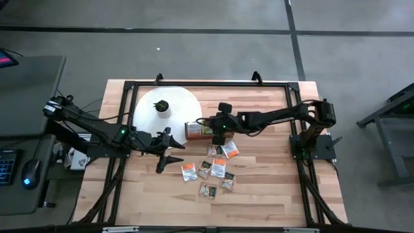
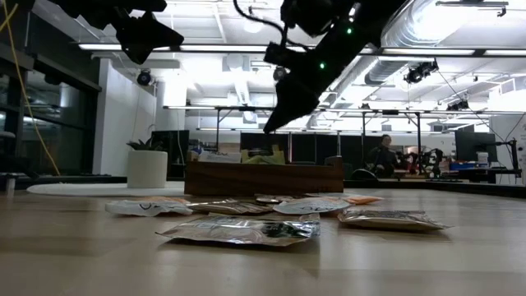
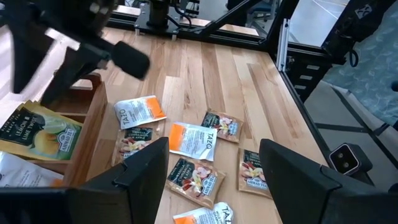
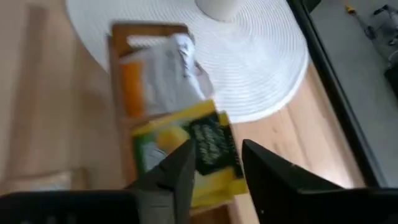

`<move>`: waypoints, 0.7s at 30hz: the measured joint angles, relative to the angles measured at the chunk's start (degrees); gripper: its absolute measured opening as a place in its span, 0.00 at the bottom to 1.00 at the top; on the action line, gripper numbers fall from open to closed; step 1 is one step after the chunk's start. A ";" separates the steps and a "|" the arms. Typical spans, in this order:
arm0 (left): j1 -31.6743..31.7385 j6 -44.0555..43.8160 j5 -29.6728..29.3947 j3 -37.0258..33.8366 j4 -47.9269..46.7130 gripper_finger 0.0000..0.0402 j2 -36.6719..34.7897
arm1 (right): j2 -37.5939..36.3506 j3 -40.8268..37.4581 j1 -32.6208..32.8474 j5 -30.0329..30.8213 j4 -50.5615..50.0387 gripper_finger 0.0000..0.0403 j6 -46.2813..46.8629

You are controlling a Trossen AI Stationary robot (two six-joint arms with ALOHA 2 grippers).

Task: Pick & Place Tea
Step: Put the yellow tea bag into the middle section of the wooden organizer

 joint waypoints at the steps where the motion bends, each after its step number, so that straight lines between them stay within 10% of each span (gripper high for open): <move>1: -0.01 0.01 -0.01 0.00 -0.02 0.62 0.00 | -0.06 0.00 0.45 -0.84 0.04 0.26 1.66; 6: 0.00 0.09 -0.18 0.00 0.02 0.62 0.00 | 0.54 0.00 2.48 -2.36 -0.20 0.03 8.45; 21: 0.00 0.18 -0.30 -0.02 -0.02 0.62 0.00 | 3.89 0.00 0.23 -4.60 0.24 0.00 21.90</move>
